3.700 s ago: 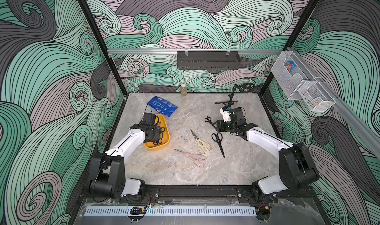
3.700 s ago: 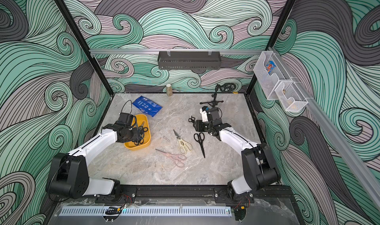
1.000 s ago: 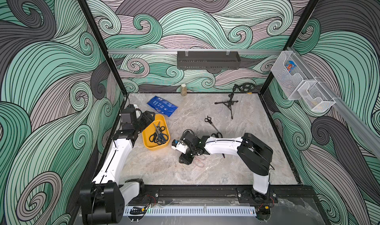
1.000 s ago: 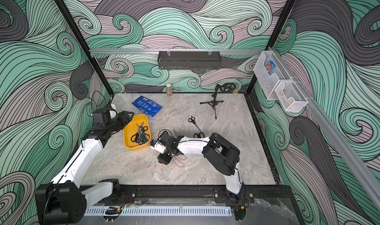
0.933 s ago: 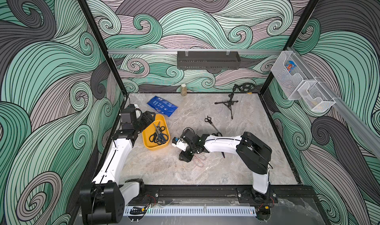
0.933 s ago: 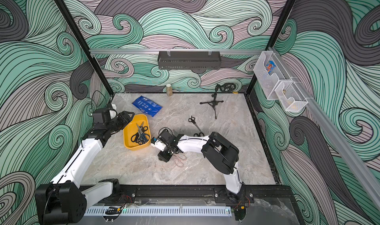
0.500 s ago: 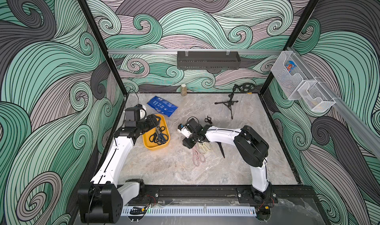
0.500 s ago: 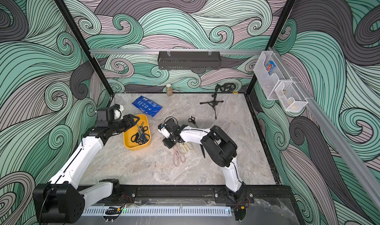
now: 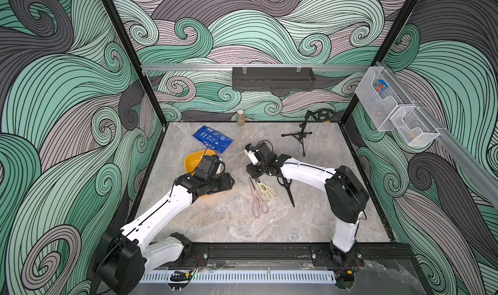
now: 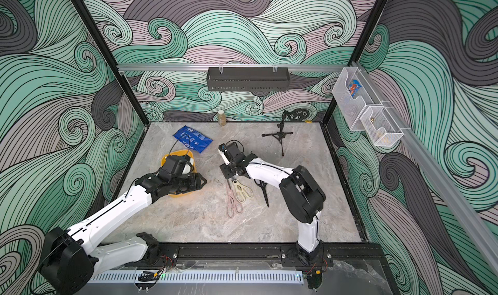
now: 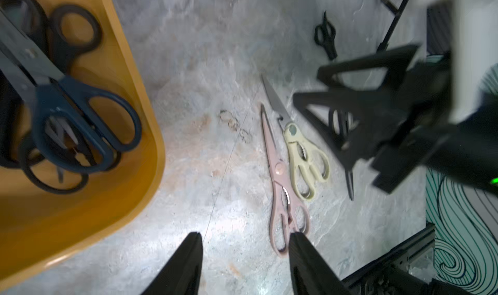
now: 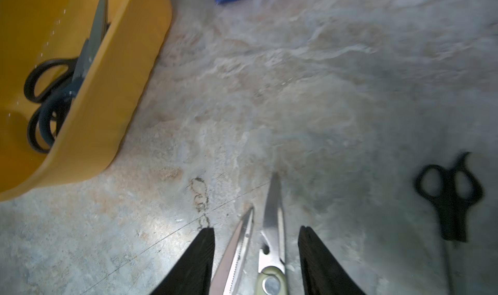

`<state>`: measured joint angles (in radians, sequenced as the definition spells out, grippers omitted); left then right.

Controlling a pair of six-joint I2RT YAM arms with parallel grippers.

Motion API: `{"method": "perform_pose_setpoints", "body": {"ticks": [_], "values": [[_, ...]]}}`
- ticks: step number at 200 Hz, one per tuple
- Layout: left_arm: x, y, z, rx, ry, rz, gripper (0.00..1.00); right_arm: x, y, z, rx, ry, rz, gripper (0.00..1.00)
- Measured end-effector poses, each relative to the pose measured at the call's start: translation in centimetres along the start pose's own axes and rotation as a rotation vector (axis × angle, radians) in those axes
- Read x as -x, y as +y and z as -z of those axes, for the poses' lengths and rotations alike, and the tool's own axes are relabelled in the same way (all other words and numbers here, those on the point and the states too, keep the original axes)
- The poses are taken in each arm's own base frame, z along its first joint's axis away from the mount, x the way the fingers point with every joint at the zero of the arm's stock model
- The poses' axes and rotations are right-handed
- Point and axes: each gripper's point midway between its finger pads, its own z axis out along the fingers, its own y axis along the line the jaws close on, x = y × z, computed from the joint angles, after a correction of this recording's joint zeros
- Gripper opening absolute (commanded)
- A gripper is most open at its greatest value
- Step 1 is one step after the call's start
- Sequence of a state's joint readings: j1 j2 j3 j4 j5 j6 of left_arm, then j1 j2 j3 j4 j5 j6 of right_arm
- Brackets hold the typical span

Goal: Put the scissors into the storage box
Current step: Adjust the scissors at the center of the board, then pick up the scissors from the center of the board.

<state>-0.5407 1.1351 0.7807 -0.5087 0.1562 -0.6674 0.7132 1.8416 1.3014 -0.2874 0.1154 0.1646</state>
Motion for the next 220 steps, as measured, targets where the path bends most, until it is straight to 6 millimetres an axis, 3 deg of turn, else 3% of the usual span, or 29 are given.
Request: {"method": "perform_pose_setpoints", "body": {"ticks": [23, 45, 66, 107, 159, 220], "values": [[-3.0, -1.3, -1.3, 0.007, 0.067, -0.032, 0.57, 0.4, -3.9, 1.8, -0.074, -0.044, -0.105, 0.56], [-5.9, -2.3, -3.6, 0.056, 0.158, -0.086, 0.59, -1.6, -7.5, 2.4, -0.15, -0.024, -0.188, 0.56], [-7.8, -2.8, -5.4, 0.124, 0.232, -0.141, 0.6, -3.9, -9.6, 2.7, -0.195, 0.008, -0.232, 0.57], [-9.7, -3.5, -7.7, 0.201, 0.308, -0.219, 0.6, -6.3, -10.9, 3.7, -0.218, 0.018, -0.276, 0.57], [-11.6, -2.7, -9.2, 0.271, 0.386, -0.269, 0.58, -6.3, -12.1, 4.5, -0.23, -0.013, -0.309, 0.57], [-12.0, -3.8, -10.2, 0.28, 0.411, -0.323, 0.58, -6.9, -12.8, 4.4, -0.231, -0.013, -0.327, 0.56]]}}
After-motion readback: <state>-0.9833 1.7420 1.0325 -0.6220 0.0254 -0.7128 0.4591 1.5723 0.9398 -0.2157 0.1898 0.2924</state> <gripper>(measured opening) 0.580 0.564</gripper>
